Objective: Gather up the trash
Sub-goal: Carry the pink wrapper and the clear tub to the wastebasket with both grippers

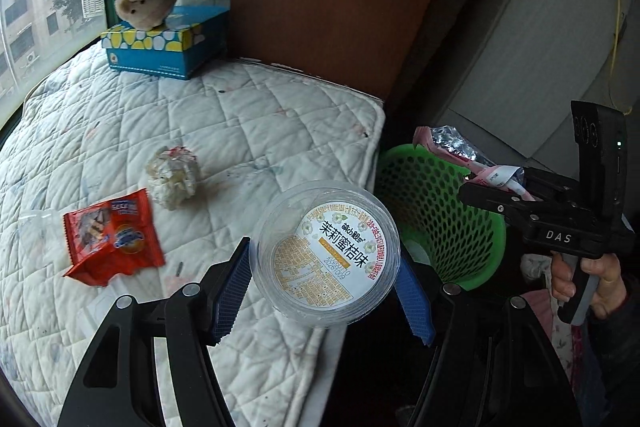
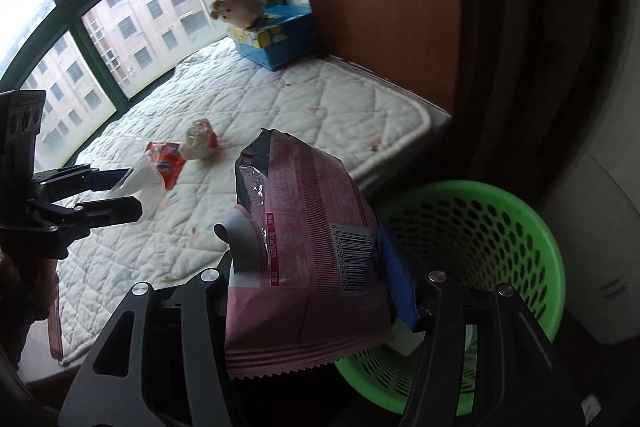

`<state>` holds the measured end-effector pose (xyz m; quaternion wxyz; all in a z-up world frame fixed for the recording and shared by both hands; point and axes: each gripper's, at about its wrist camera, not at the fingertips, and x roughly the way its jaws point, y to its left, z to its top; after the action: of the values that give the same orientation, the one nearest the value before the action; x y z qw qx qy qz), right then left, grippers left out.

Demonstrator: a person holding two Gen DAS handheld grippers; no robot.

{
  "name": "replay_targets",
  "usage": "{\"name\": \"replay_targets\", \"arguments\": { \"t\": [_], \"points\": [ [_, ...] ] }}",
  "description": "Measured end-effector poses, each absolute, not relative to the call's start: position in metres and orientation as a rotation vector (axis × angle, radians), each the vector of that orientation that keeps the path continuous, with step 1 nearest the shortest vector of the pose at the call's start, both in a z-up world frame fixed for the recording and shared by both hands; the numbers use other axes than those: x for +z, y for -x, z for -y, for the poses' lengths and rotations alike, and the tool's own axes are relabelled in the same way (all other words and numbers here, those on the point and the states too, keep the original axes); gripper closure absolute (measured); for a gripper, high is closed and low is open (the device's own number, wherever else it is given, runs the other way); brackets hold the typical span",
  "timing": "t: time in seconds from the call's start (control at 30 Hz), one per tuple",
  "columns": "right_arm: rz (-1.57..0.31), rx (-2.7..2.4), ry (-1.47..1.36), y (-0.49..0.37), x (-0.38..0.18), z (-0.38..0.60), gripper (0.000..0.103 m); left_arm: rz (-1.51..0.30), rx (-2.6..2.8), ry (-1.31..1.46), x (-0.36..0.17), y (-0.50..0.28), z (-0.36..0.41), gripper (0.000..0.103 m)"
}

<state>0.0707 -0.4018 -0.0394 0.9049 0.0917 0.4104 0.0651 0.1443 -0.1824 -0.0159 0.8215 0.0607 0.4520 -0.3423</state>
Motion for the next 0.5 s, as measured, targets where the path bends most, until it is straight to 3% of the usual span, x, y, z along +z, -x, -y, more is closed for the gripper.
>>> {"name": "replay_targets", "arguments": {
  "t": [0.17, 0.23, 0.3, 0.5],
  "points": [
    [-0.875, 0.046, -0.229, -0.052, -0.058, 0.435, 0.044, -0.979, -0.769, -0.148, -0.021, -0.139, 0.217, 0.038],
    [-0.881, 0.013, -0.249, -0.046, -0.064, 0.449, 0.033, -0.984, -0.781, -0.161, -0.023, -0.136, 0.231, 0.038],
    [-0.877, -0.016, -0.268, -0.039, -0.068, 0.459, 0.028, -0.991, -0.790, -0.175, -0.024, -0.133, 0.243, 0.038],
    [-0.854, -0.061, -0.318, -0.019, -0.067, 0.487, 0.023, -1.010, -0.808, -0.212, -0.032, -0.129, 0.276, 0.038]
  ]
}}
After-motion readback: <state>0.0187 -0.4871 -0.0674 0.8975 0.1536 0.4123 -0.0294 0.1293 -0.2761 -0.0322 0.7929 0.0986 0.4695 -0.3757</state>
